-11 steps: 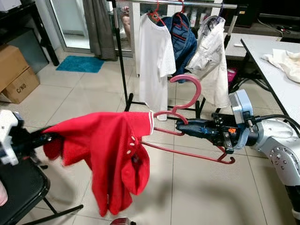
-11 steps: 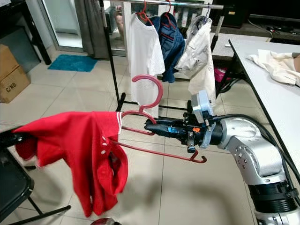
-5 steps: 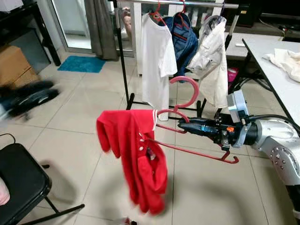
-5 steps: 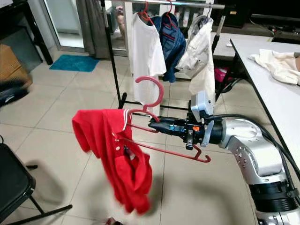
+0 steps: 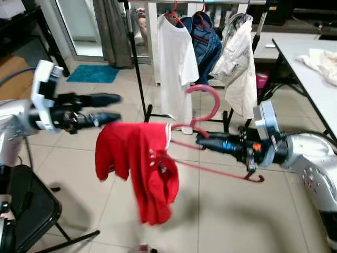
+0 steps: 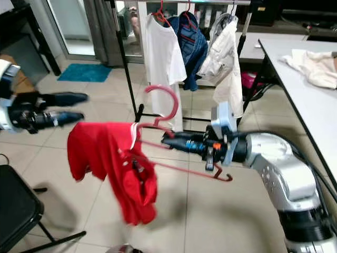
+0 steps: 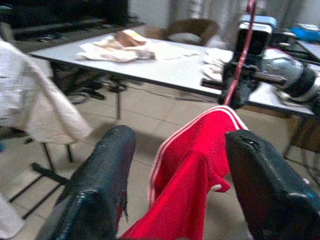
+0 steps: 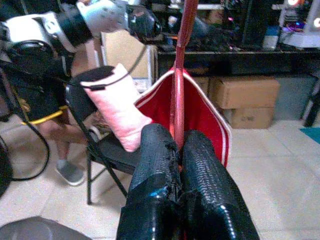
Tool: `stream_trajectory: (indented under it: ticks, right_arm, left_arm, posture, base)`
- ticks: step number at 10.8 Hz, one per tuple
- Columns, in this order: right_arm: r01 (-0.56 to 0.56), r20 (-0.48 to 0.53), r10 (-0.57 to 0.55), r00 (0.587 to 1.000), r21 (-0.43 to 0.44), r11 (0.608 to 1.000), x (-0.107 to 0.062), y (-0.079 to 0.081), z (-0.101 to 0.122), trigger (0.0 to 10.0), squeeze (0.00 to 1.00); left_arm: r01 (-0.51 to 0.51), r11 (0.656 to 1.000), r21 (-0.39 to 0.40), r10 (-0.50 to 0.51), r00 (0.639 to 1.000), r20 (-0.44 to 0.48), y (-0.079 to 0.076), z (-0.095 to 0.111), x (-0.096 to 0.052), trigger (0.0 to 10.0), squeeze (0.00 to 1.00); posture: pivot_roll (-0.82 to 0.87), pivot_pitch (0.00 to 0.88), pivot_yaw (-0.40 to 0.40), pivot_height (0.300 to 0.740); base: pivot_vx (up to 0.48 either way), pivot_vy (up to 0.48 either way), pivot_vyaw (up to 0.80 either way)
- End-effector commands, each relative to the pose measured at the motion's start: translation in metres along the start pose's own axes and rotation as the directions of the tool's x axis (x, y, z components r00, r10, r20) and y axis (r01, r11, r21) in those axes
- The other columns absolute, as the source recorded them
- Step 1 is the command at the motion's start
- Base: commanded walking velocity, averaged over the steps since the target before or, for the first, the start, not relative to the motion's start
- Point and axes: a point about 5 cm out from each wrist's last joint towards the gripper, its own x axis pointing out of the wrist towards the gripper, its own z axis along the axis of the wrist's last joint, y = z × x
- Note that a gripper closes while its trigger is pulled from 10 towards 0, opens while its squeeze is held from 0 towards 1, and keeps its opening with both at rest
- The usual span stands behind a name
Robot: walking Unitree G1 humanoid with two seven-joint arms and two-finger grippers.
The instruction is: Hang hanger
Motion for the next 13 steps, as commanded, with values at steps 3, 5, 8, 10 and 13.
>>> stream_trajectory:
  ticks: [3,5,8,10,13]
  right_arm:
    - [-0.057,0.039,0.058,0.998,-0.029,0.998,0.003,0.008,0.011,10.0,0.0]
    - [-0.074,0.026,0.075,0.997,-0.028,0.997,0.005,0.01,0.011,10.0,0.0]
    - [-0.084,0.011,0.084,0.996,-0.033,0.996,0.006,0.011,0.012,10.0,0.0]
    - [-0.09,0.004,0.091,0.996,-0.039,0.995,0.007,0.012,0.013,10.0,0.0]
    - [-0.096,0.0,0.096,0.995,-0.026,0.995,0.006,0.016,0.014,10.0,0.0]
  left_arm:
    - [0.076,0.997,0.003,-0.076,0.99,-0.12,0.002,-0.013,0.013,10.0,0.0]
    - [0.071,0.996,0.052,-0.057,0.969,-0.241,0.009,-0.029,0.023,10.0,0.0]
    - [0.122,0.992,0.038,-0.108,0.96,-0.259,0.011,-0.03,0.03,0.0,0.0]
    - [0.149,0.988,0.028,-0.136,0.952,-0.274,0.009,-0.032,0.032,0.0,0.0]
    - [0.164,0.986,0.008,-0.156,0.95,-0.269,0.004,-0.036,0.033,0.0,0.0]
  posture:
    - [-0.08,0.0,0.108,0.74]
    - [-0.09,0.0,0.11,0.74]
    - [-0.09,0.0,0.114,0.74]
    - [-0.09,0.004,0.12,0.74]
    - [-0.1,0.034,0.113,0.74]
  base:
    - [0.0,0.0,0.0]
    - [0.0,0.0,0.0]
    - [0.0,0.0,0.0]
    - [0.0,0.0,0.0]
    - [0.0,0.0,0.0]
